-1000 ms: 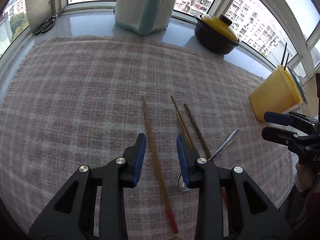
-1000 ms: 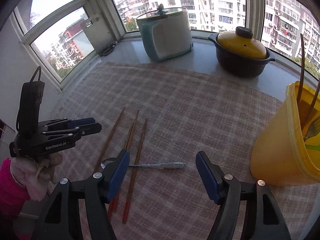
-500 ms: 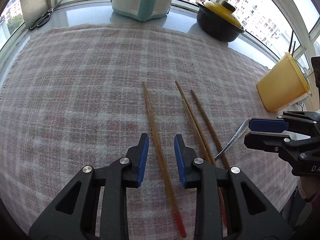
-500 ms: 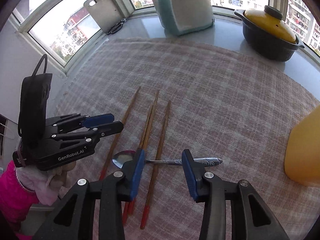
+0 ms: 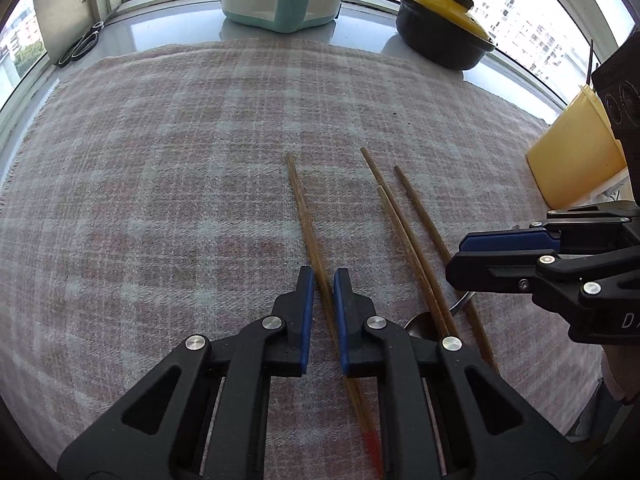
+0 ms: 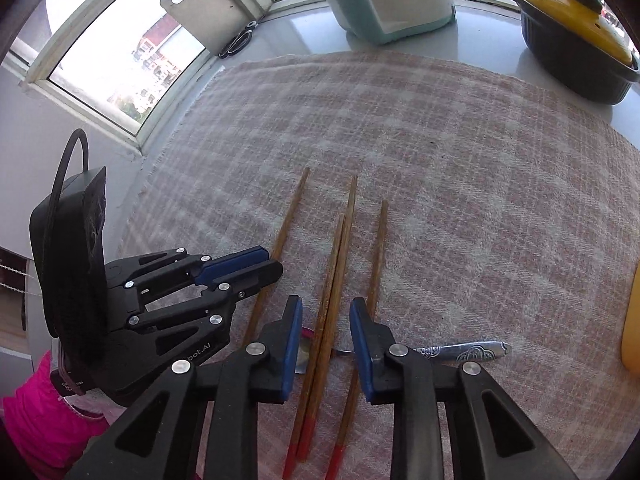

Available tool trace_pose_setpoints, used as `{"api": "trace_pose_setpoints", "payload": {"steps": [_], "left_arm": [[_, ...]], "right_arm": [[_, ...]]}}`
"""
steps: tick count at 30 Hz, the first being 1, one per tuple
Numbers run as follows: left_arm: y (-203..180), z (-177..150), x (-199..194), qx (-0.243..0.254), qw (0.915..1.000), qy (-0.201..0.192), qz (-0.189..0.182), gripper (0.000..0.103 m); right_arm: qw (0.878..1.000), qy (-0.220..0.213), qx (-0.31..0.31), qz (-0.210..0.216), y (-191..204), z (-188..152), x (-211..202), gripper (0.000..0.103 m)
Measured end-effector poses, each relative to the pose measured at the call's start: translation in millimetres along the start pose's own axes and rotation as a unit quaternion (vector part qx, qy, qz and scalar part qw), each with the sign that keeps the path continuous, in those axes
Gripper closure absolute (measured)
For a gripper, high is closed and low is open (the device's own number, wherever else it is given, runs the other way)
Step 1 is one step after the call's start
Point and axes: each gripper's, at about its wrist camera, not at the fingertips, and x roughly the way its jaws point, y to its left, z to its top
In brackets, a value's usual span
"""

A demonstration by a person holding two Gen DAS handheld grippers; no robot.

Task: Organize utensils
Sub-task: 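Close the left gripper on a chopstick while the right gripper closes on another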

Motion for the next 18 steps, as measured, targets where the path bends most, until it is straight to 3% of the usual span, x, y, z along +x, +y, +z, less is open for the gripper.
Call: {"api": "trace_pose_setpoints", "payload": {"steps": [8, 18], "left_arm": [[9.0, -5.5, -5.9, 0.001, 1.0, -0.003, 0.006, 0.095], [12.6, -8.1, -8.9, 0.0, 1.0, -0.004, 0.005, 0.095]], "right_arm": [[1.0, 0.021, 0.005, -0.021, -0.6, 7.2, 20.4, 0.092], [0.998, 0.037, -0.013, -0.04, 6.9, 14.4, 34.0, 0.095]]}}
